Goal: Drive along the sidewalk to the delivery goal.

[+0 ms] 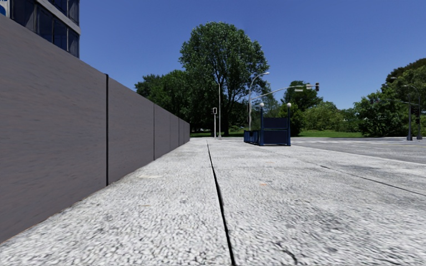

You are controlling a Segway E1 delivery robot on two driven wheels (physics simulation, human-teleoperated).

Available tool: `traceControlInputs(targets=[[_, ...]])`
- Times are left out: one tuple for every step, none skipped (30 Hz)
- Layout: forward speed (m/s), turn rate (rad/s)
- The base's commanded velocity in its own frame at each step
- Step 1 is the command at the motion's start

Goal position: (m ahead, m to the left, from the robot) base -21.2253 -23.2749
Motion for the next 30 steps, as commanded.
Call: traceControlInputs(targets=[[2.0,0.0],[2.0,0.0],[2.0,0.0],[2.0,0.0],[2.0,0.0],[2.0,0.0],[2.0,0.0],[2.0,0.0],[2.0,0.0],[2.0,0.0],[2.0,0.0],[2.0,0.0],[2.0,0.0],[2.0,0.0],[2.0,0.0],[2.0,0.0],[2.0,0.0],[2.0,0.0],[2.0,0.0],[2.0,0.0],[2.0,0.0],[2.0,0.0],[2.0,0.0],[2.0,0.0],[2.0,0.0],[2.0,0.0],[2.0,0.0],[2.0,0.0],[2.0,0.0],[2.0,0.0]])
